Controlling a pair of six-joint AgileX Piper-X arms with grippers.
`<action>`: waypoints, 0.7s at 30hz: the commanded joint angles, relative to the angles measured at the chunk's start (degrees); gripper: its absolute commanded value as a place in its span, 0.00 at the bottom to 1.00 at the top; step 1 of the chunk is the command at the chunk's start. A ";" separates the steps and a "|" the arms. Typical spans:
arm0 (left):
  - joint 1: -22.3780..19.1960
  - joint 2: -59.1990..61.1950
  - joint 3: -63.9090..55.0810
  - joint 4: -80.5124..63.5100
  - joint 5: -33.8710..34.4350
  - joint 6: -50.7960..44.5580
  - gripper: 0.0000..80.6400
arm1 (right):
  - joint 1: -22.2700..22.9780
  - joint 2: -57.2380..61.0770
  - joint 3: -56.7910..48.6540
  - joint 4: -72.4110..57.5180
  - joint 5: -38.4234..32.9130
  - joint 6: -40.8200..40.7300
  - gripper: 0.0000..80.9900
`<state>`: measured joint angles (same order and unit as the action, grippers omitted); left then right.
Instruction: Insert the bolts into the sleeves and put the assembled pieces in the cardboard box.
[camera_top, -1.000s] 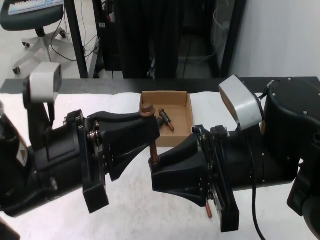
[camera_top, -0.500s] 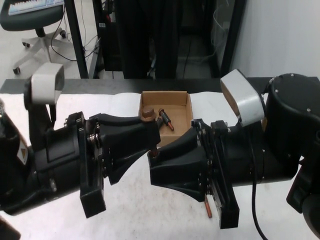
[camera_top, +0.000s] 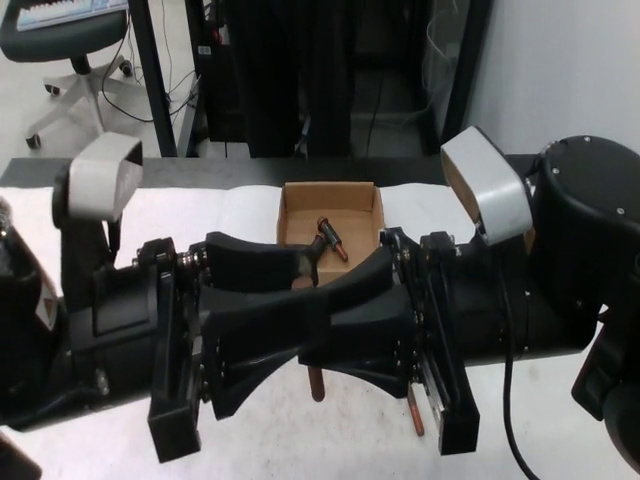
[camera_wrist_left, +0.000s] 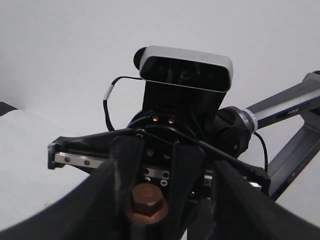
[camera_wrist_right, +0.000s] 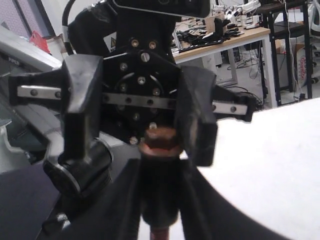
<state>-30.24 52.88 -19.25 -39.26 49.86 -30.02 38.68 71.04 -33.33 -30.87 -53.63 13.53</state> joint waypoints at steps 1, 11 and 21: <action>0.58 0.44 -0.06 -0.01 -0.05 -0.44 0.65 | 0.08 -0.59 -0.87 -1.45 -0.16 -0.23 0.01; 8.64 0.44 -0.06 -0.01 -0.05 1.21 0.65 | 0.08 -0.59 -0.87 -1.45 -1.33 0.74 0.01; 14.74 0.44 -0.06 -0.90 -0.05 1.83 0.65 | 0.08 -0.59 -0.87 -1.45 -1.62 0.94 0.01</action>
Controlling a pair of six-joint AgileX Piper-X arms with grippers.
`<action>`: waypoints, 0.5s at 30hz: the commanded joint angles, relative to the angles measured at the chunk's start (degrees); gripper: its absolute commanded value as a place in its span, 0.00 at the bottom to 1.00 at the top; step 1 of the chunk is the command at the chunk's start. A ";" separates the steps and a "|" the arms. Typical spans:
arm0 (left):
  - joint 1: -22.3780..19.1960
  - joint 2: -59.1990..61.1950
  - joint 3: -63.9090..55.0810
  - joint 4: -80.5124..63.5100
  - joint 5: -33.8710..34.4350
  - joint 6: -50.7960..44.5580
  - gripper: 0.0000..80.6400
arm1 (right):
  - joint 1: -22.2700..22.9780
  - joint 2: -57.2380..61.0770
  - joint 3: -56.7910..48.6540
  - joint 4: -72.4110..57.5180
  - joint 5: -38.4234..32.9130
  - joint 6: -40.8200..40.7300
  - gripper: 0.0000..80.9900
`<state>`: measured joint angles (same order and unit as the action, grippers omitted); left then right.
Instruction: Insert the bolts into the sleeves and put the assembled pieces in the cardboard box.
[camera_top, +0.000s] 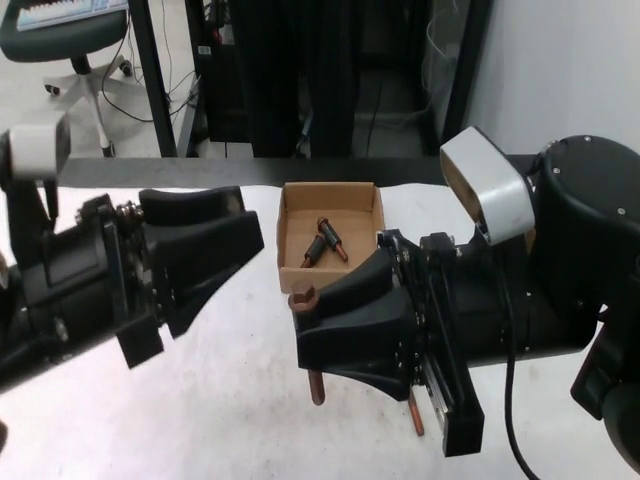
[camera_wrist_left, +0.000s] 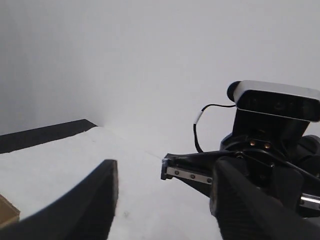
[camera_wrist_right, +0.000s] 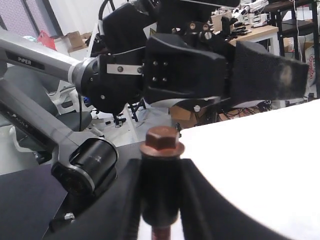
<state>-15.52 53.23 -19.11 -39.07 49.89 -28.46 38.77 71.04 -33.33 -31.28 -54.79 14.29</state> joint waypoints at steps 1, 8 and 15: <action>0.17 0.09 -0.21 -1.08 -0.08 0.27 0.65 | -0.02 -0.59 -0.87 -1.05 -0.45 0.18 0.01; 0.72 0.09 -0.21 -1.08 -0.08 0.62 0.07 | -0.43 -0.59 -0.87 -1.05 2.05 0.18 0.01; 1.92 0.09 -0.21 -0.57 -1.33 4.06 0.00 | -5.97 -0.45 -5.92 15.51 17.75 -3.93 0.01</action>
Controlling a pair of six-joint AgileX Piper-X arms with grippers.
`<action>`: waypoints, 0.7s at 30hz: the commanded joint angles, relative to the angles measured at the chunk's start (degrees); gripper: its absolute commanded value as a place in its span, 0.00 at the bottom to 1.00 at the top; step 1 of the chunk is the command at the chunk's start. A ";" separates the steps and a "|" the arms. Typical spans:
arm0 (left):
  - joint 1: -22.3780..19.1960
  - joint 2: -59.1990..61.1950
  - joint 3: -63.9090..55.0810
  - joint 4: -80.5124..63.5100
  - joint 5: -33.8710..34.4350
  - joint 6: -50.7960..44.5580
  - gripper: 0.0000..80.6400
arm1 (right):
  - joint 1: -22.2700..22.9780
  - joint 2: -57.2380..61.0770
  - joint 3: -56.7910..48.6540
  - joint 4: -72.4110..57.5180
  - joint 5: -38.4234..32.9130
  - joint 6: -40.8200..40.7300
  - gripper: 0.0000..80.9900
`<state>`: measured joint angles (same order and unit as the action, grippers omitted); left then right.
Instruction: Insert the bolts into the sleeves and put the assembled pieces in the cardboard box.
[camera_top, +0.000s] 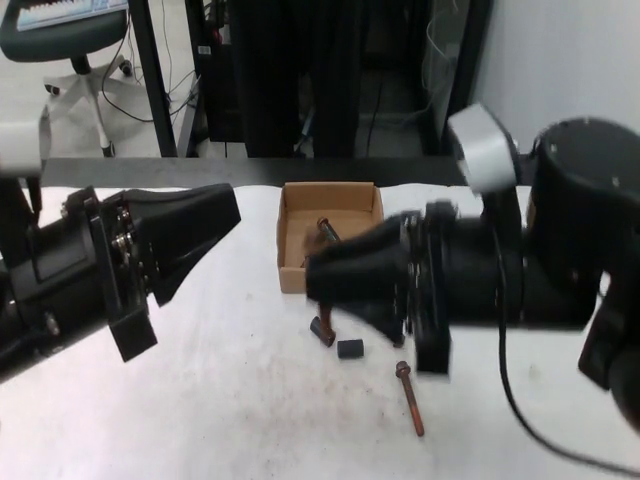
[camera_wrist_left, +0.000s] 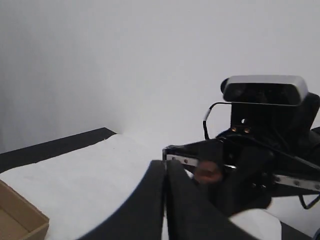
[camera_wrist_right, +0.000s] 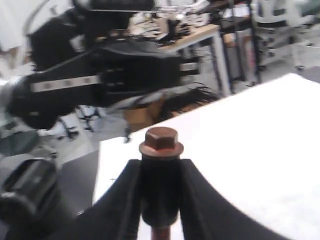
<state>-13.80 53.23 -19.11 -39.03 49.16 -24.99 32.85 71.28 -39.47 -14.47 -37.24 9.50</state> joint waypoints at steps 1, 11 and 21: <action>0.30 0.09 -0.21 -0.20 -1.13 0.85 0.00 | -0.79 -0.37 -1.51 2.70 3.10 -2.05 0.01; 0.27 0.09 -0.21 5.26 -3.70 3.20 0.00 | -3.92 19.30 -29.33 33.78 25.39 -19.98 0.01; 0.15 -1.24 -0.21 5.43 -1.13 2.61 0.00 | -4.26 45.03 -54.19 45.16 32.39 -20.29 0.01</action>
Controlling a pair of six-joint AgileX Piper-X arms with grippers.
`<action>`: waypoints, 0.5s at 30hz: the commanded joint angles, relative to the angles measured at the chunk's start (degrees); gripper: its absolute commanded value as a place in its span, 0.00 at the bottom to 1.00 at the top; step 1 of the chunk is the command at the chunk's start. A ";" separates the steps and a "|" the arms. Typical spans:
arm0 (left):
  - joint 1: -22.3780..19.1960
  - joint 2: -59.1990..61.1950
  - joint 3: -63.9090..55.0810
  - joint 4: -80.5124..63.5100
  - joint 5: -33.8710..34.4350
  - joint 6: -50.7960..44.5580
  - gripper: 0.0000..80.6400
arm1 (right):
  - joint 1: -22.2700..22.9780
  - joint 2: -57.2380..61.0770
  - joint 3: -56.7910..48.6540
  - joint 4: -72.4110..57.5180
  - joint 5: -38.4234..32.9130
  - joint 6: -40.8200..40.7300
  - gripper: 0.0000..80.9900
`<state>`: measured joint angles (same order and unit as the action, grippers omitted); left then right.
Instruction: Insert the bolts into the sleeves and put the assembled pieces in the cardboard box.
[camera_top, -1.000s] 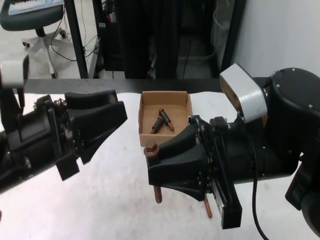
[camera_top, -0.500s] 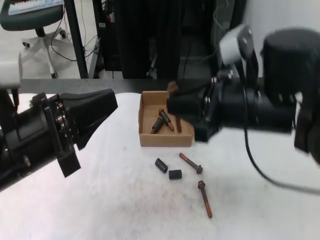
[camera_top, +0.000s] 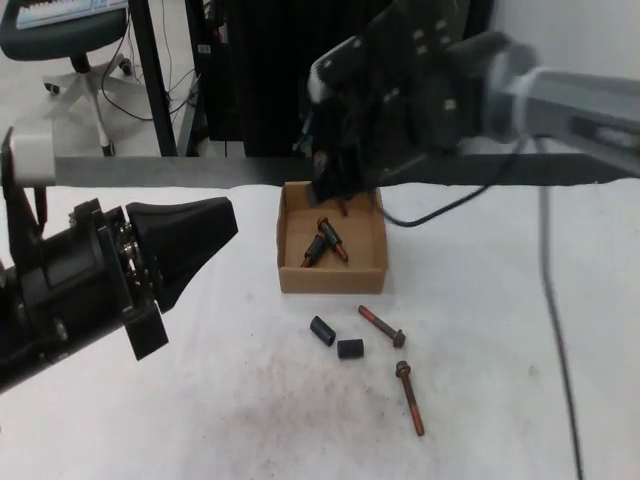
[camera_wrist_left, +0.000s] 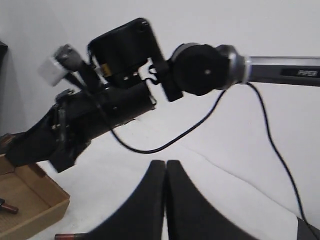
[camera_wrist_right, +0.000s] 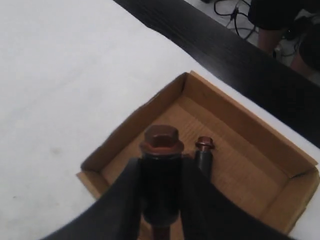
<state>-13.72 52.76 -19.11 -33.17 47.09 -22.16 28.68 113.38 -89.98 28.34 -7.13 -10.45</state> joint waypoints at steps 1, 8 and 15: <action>0.08 -1.00 -0.21 -0.42 1.33 -0.21 0.00 | -0.10 4.26 -4.69 2.97 3.07 -0.33 0.01; 0.08 -2.13 -0.07 -0.42 1.84 -0.21 0.00 | -0.37 8.59 -6.40 0.41 7.13 -0.33 0.01; 0.08 -2.10 -0.07 -0.02 1.94 -0.21 0.00 | -2.51 9.81 -6.40 -1.23 10.24 -0.33 0.01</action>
<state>-13.72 51.26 -19.02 -33.05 48.50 -22.16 27.33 123.26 -95.80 27.97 2.05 -10.45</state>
